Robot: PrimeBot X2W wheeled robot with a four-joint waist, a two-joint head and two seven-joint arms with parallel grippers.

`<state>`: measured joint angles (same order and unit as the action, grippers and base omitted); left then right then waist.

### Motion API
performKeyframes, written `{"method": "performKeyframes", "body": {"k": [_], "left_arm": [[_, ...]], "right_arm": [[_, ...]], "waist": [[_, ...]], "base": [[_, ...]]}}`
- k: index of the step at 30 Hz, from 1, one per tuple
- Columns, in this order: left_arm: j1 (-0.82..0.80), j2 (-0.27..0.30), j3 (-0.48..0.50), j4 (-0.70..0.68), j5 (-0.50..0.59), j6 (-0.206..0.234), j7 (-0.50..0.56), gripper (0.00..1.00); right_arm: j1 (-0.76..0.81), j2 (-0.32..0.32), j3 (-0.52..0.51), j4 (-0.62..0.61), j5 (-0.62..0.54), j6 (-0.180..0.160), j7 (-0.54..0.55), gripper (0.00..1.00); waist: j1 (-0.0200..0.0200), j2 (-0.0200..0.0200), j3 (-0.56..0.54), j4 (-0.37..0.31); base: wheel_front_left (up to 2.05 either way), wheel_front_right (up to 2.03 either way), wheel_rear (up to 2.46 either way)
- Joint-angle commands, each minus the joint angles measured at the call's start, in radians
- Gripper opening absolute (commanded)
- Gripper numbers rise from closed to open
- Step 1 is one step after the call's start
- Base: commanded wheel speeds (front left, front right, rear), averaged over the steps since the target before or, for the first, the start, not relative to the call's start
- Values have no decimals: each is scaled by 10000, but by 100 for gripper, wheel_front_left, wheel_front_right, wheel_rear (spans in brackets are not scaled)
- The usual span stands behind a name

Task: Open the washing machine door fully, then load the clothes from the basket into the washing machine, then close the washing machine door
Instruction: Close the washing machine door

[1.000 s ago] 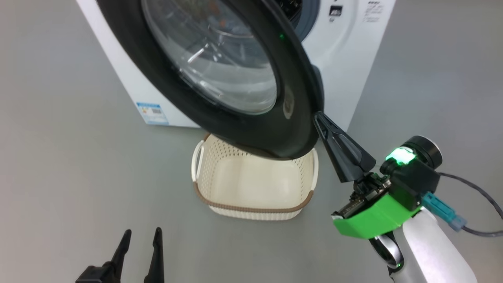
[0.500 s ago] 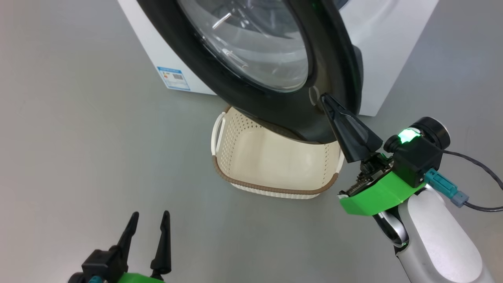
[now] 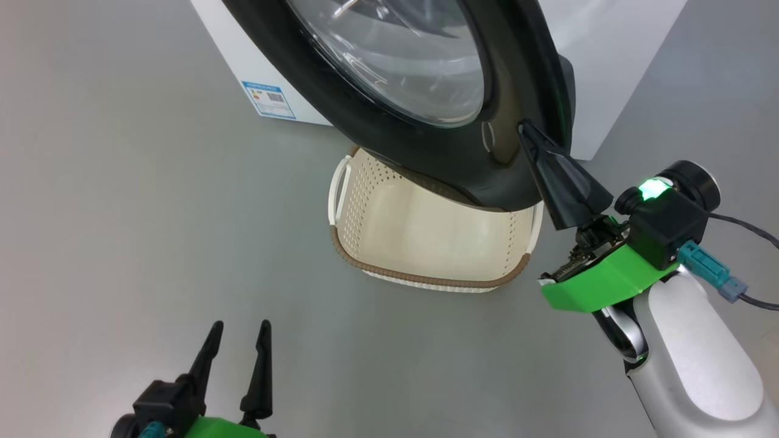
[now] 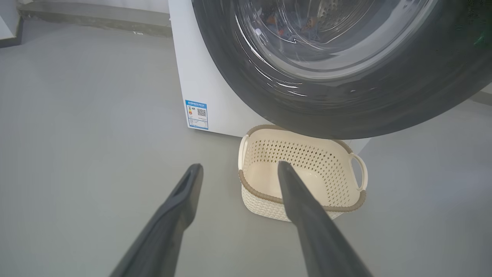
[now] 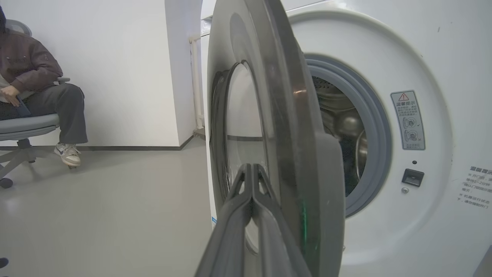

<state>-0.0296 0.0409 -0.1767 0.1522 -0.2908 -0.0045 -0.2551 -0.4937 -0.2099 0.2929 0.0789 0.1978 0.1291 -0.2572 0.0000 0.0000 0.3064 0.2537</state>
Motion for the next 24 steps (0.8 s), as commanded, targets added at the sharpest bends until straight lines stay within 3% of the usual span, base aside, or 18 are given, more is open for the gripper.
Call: {"method": "performKeyframes", "body": {"k": [1, 24], "left_arm": [[-335, 93, 284, -223, -126, 22, -67, 100], [-539, 93, 173, -252, -346, 45, -67, 100]], "right_arm": [[-250, 68, 118, -251, 90, 16, -46, 0], [-921, -214, 31, -245, -12, 16, -46, 0]], "waist": [[0, 0, 91, -18], [0, 0, 700, -6]], "base": [[0, 0, 0], [0, 0, 0]]}}
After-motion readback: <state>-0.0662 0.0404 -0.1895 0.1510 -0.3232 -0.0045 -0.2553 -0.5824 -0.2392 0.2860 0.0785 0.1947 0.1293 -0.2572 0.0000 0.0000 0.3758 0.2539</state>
